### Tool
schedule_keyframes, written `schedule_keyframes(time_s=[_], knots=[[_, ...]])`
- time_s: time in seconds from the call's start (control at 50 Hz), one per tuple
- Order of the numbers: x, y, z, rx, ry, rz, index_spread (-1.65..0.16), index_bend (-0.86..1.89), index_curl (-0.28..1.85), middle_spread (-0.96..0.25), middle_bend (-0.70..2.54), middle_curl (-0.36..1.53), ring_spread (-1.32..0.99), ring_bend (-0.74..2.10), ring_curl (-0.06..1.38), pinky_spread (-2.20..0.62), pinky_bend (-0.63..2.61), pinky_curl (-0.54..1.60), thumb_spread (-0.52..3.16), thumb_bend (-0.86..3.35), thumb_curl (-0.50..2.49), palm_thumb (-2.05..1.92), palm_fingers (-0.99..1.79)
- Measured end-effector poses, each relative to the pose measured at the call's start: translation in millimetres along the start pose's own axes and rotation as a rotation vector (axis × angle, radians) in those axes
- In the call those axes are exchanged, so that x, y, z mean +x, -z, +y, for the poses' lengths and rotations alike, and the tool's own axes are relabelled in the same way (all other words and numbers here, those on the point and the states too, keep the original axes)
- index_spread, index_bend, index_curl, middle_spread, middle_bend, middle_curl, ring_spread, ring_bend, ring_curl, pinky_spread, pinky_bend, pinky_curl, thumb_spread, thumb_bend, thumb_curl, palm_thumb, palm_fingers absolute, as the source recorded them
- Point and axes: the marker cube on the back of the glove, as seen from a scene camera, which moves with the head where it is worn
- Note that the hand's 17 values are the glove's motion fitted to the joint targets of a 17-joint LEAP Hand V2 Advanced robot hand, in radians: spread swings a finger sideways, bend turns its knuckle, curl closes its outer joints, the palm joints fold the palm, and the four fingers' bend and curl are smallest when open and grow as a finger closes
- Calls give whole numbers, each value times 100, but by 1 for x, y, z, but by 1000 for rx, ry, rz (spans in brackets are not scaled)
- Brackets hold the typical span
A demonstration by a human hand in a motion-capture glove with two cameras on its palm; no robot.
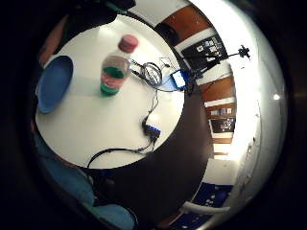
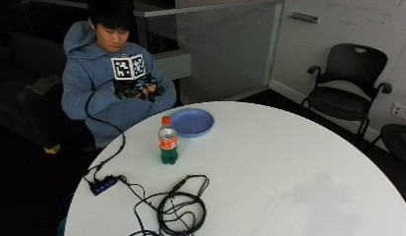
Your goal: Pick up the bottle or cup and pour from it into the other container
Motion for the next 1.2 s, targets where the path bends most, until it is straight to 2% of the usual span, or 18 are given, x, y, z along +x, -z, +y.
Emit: schedule_keyframes(time_s=[0.18,0.42,0.76,1.2], knots=[[34,2,17,25,-57,-11,-30,17,16,0,18,11,11,34,14,19,49,17,72,38,22,67,40],[83,-14,32,45,-143,-175,-34,14,21,1,19,18,13,36,19,23,52,20,95,28,30,70,37],[121,-49,35,84,-182,-389,-35,12,20,1,18,25,15,41,24,25,59,25,103,11,35,67,26],[129,-114,-3,208,-172,-893,-36,11,18,1,19,28,17,49,28,26,70,28,96,-3,37,67,12]])
